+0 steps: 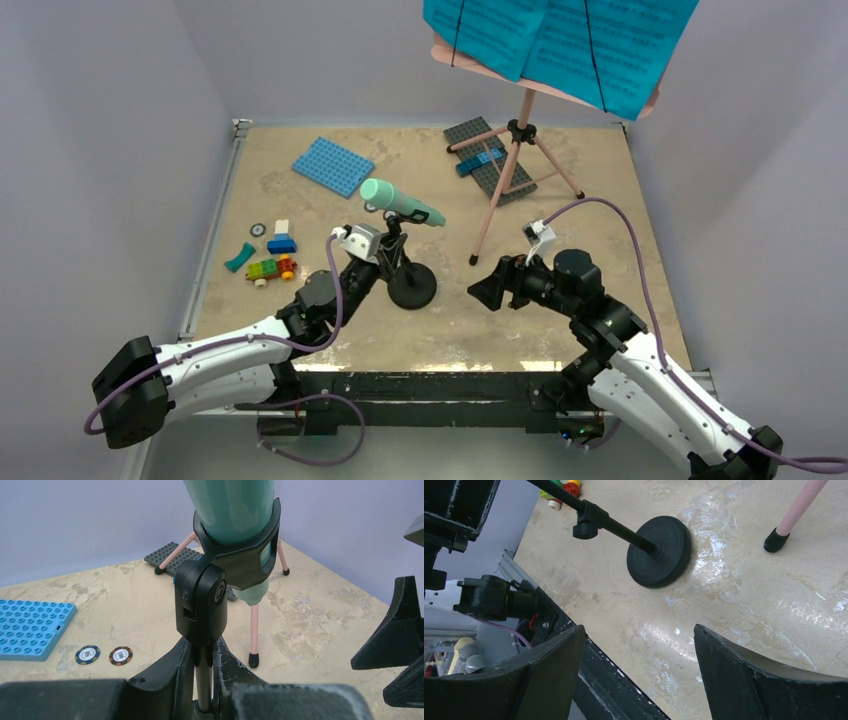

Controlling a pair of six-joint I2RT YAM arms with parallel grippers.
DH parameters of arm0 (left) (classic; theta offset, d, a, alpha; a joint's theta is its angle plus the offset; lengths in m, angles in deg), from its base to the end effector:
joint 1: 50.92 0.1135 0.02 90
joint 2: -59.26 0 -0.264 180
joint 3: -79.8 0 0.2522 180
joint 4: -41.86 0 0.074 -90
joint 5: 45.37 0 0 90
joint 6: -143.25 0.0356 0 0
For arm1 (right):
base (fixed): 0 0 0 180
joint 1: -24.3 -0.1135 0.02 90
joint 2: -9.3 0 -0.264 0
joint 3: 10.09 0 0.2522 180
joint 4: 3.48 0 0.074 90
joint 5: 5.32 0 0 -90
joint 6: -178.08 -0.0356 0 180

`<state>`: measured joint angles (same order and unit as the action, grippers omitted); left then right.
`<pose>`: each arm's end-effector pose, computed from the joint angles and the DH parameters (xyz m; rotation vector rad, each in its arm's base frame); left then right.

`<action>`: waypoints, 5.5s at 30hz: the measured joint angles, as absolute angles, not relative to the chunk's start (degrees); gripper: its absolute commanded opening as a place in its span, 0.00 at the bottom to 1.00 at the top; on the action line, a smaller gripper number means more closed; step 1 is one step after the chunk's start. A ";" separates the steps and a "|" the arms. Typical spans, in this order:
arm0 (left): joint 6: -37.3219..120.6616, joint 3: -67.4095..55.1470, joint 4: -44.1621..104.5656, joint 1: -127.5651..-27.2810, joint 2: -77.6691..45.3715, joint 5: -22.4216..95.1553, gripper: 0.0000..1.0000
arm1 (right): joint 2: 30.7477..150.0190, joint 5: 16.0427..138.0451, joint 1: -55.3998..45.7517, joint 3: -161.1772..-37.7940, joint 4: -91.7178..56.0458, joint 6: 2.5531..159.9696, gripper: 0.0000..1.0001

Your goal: Pack up the instrument practice props

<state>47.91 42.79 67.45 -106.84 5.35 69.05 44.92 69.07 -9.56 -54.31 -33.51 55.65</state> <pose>0.1304 -0.1665 0.2696 0.2819 1.4306 -0.5756 0.1238 0.0946 0.2654 -0.2187 2.0626 1.0068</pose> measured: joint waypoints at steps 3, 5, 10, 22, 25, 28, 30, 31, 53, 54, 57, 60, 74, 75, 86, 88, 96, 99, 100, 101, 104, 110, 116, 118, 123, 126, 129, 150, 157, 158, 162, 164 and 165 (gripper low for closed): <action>47.75 42.92 67.80 -107.33 5.37 70.63 0.36 | 44.85 69.59 -9.83 -54.29 -33.53 55.45 0.84; 47.36 42.92 67.47 -107.41 5.46 70.93 0.43 | 44.77 70.23 -9.83 -54.24 -33.53 55.35 0.84; 46.86 42.90 65.88 -107.63 6.11 71.04 0.53 | 44.81 70.64 -9.83 -54.00 -33.62 55.00 0.84; 44.80 40.94 55.36 -107.63 15.73 71.26 1.00 | 44.92 70.71 -9.83 -54.18 -35.61 55.30 0.87; 42.00 40.87 51.02 -107.63 20.63 73.25 1.00 | 44.94 71.14 -9.83 -54.79 -37.16 56.15 0.91; 40.23 40.69 45.14 -107.57 24.78 72.81 1.00 | 44.94 71.30 -9.83 -55.55 -37.34 57.27 0.95; 40.39 40.69 42.45 -107.57 27.01 69.62 1.00 | 44.92 71.23 -9.83 -55.80 -36.94 57.62 0.97; 40.43 40.69 41.64 -107.57 27.73 67.74 1.00 | 44.92 71.08 -9.83 -55.77 -36.62 57.68 0.97; 36.54 34.64 36.72 -96.57 11.07 41.56 0.77 | 50.47 62.73 -9.83 -54.92 -30.28 55.59 0.93; 36.85 34.44 37.57 -96.55 9.83 41.38 0.77 | 50.40 62.73 -9.83 -54.92 -30.28 55.56 0.93; 38.07 34.47 39.89 -96.46 8.08 40.97 0.80 | 49.64 62.75 -9.83 -54.94 -30.47 55.50 0.93; 39.43 35.45 44.09 -96.42 8.28 40.97 0.80 | 48.11 62.77 -9.83 -54.99 -30.56 55.50 0.93; 43.86 35.73 52.09 -96.22 3.77 43.63 0.56 | 46.10 62.77 -9.83 -55.01 -32.14 55.48 0.93; 43.91 35.73 52.48 -96.11 3.21 43.66 0.56 | 45.95 62.77 -9.83 -55.03 -32.31 55.48 0.93; 44.36 35.62 55.56 -95.65 0.56 42.45 0.38 | 45.29 62.69 -9.83 -55.03 -32.86 55.48 0.94; 44.43 35.62 56.22 -95.65 0.36 41.84 0.27 | 45.38 62.64 -9.83 -55.01 -32.86 55.45 0.94; 45.81 35.60 56.85 -95.33 0.47 39.79 0.00 | 46.49 61.79 -9.83 -55.01 -31.35 54.14 0.95; 45.83 35.67 56.52 -95.28 1.02 39.70 0.00 | 47.15 60.89 -9.83 -55.01 -29.97 53.07 0.97; 45.65 35.76 56.46 -95.28 1.26 39.76 0.00 | 47.39 60.81 -9.83 -55.01 -29.34 52.61 0.97; 45.44 35.95 56.44 -95.30 1.52 39.81 0.00 | 47.65 60.61 -9.83 -55.01 -28.79 52.04 0.98; 45.35 37.20 57.11 -96.86 2.72 42.39 0.00 | 49.60 59.19 -9.83 -54.81 -25.01 48.94 0.96; 47.25 40.04 61.38 -104.96 3.55 52.81 0.00 | 55.26 56.26 -9.85 -51.31 -13.43 41.66 0.91; 47.42 42.09 65.79 -108.29 3.55 60.57 0.00 | 62.25 53.88 -10.37 -50.00 -5.62 37.44 0.87; 47.47 42.49 66.75 -108.53 3.55 61.67 0.00 | 65.14 52.85 -10.61 -49.96 -2.24 35.89 0.84; 47.95 43.43 68.74 -108.70 3.45 61.23 0.00 | 72.33 50.53 -10.85 -49.94 4.91 32.33 0.77; 48.39 43.54 68.94 -108.70 3.45 59.57 0.00 | 75.30 50.03 -10.92 -49.98 7.32 31.35 0.71; 48.67 43.71 69.16 -108.70 3.45 58.02 0.00 | 77.97 49.18 -10.92 -50.37 8.71 31.02 0.66; 48.93 42.22 65.40 -108.70 3.75 58.87 0.00 | 88.85 47.80 -12.47 -53.11 20.30 26.32 0.38; 47.95 40.85 62.88 -108.79 3.49 60.40 0.00 | 90.71 48.02 -13.32 -53.11 22.24 25.07 0.30; 47.91 40.74 62.64 -108.86 3.49 60.57 0.00 | 90.75 48.13 -13.39 -53.11 22.22 25.03 0.26; 47.84 40.61 62.40 -109.21 3.49 61.60 0.00 | 91.17 48.11 -13.41 -53.11 22.29 24.48 0.00; 47.84 40.50 62.18 -109.38 3.51 62.02 0.00 | 91.19 48.13 -13.46 -53.11 22.40 24.42 0.00; 47.84 40.43 61.99 -109.51 3.51 62.23 0.00 | 91.21 48.13 -13.46 -53.11 22.38 24.44 0.00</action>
